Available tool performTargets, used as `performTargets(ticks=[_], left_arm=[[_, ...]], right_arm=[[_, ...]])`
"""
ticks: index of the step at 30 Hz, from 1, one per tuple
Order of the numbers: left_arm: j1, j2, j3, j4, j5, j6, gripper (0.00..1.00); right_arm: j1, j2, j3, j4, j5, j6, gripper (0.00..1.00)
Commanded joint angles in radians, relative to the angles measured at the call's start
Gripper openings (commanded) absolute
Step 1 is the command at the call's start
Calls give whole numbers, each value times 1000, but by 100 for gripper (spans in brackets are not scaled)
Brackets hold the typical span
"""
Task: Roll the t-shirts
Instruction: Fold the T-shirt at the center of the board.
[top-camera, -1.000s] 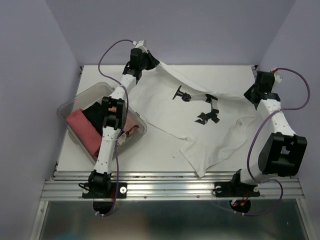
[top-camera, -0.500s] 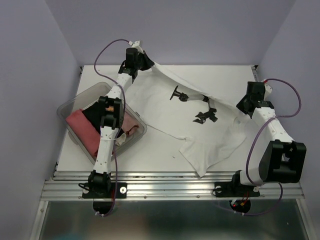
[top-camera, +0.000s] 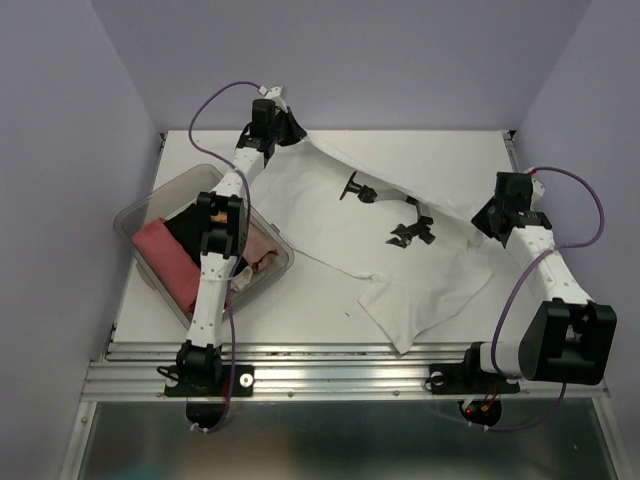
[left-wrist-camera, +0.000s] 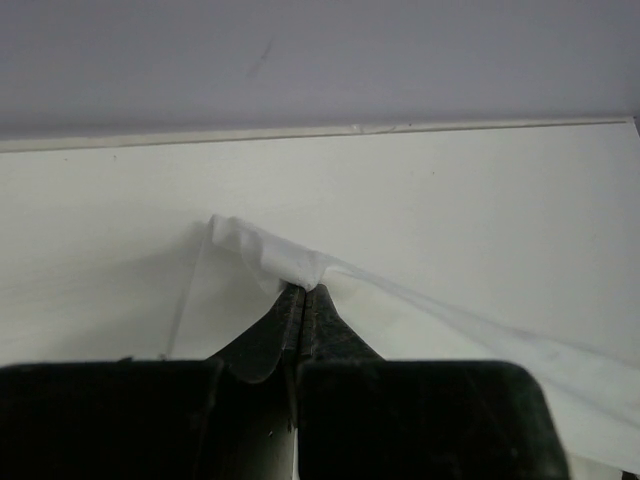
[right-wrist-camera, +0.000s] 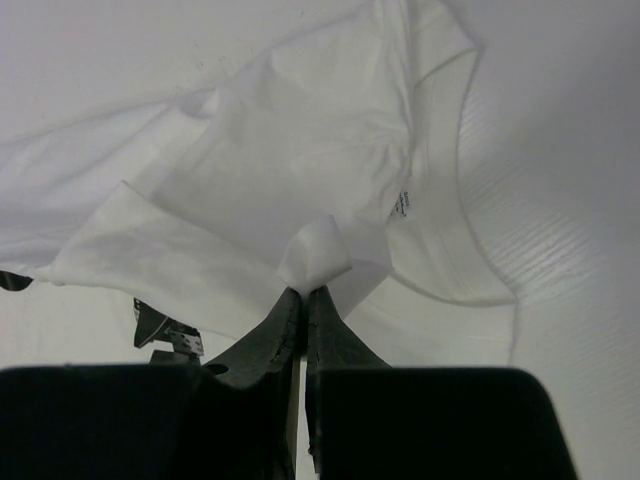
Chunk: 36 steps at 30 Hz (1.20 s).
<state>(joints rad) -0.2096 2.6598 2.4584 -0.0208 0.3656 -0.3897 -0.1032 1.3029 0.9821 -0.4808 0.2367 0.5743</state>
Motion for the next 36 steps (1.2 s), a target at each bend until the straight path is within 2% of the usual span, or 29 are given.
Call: performTargets(ticks=[1, 14, 15, 16, 17, 19, 20, 21, 27, 31, 36], left_arm=[[16, -97, -32, -13, -13, 38, 0], [33, -196, -168, -79, -30, 34, 0], [38, -198, -167, -97, -30, 26, 3], [41, -198, -159, -106, -30, 22, 12], [45, -196, -154, -119, -24, 12, 31], [61, -199, -154, -143, 4, -14, 39], [68, -208, -159, -149, 30, -23, 49], [73, -213, -164, -154, 44, -31, 53], [81, -282, -199, -145, 65, -44, 57], [49, -270, -150, -163, 94, -15, 57], [-23, -224, -107, -189, 90, 5, 57]], right_arm=[[3, -27, -2, -15, -10, 6, 1], [3, -24, -48, -51, -80, 35, 1], [3, -22, -51, -59, -103, 36, 5], [3, -22, -60, -64, -108, 39, 9], [3, -25, -65, -70, -112, 42, 13], [3, -40, -75, -77, -132, 48, 26], [3, -45, -89, -78, -146, 48, 34], [3, -47, -92, -81, -163, 48, 42], [3, -40, -59, -127, -102, 33, 54], [3, 12, 13, -116, -71, 12, 54], [3, 165, 111, -53, -200, -31, 52]])
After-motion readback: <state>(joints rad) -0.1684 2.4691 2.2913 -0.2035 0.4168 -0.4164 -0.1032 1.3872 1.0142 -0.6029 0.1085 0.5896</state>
